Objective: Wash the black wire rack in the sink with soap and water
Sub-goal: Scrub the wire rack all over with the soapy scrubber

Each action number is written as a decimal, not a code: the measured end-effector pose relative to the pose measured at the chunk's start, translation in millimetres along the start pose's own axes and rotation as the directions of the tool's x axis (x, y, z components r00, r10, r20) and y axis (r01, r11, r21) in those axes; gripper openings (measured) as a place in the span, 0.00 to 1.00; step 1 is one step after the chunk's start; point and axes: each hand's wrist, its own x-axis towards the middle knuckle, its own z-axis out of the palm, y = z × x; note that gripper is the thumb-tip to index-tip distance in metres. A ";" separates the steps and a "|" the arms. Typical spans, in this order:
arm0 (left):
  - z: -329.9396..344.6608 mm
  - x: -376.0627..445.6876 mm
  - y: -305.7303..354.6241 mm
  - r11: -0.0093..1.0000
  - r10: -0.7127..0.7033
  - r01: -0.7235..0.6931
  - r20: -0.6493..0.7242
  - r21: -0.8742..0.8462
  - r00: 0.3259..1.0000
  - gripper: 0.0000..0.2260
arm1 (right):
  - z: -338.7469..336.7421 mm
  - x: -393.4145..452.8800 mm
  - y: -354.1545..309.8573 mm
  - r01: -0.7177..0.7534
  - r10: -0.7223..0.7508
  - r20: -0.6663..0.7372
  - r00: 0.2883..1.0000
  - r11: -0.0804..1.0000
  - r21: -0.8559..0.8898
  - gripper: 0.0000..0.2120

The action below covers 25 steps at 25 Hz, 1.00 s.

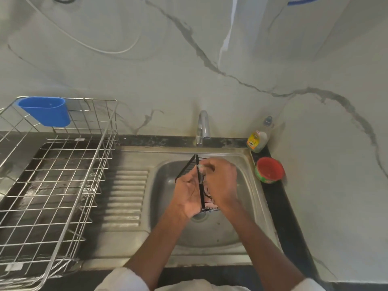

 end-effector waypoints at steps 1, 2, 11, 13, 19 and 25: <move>-0.3 -0.4 0.5 1.000 -0.004 0.004 0.008 0.000 1.000 0.18 | 1.5 -0.8 -1.7 0.035 -0.035 0.000 0.999 0.999 -0.022 0.11; -0.5 -0.4 1.9 1.000 -0.006 0.005 -0.004 -0.014 1.000 0.19 | 4.1 -4.8 -2.3 0.084 -0.083 0.020 0.996 0.996 -0.041 0.12; -5.7 7.9 -1.5 0.999 -0.047 0.047 -0.018 -0.002 0.999 0.19 | 9.6 9.5 -1.8 0.138 -0.137 0.008 0.990 0.988 -0.068 0.12; -2.9 7.3 -1.6 0.999 -0.045 0.045 0.006 0.022 0.999 0.19 | 7.4 15.1 0.0 0.073 -0.075 -0.055 0.996 0.997 -0.040 0.12; -5.5 13.8 -0.3 0.998 -0.042 0.041 0.032 0.039 0.999 0.19 | 5.8 6.9 7.8 0.083 -0.082 -0.094 0.992 0.996 0.011 0.14; -12.2 20.9 -4.0 0.998 -0.040 0.041 -0.005 0.052 0.999 0.16 | 7.2 9.6 2.4 0.098 -0.098 0.004 0.995 0.993 -0.065 0.13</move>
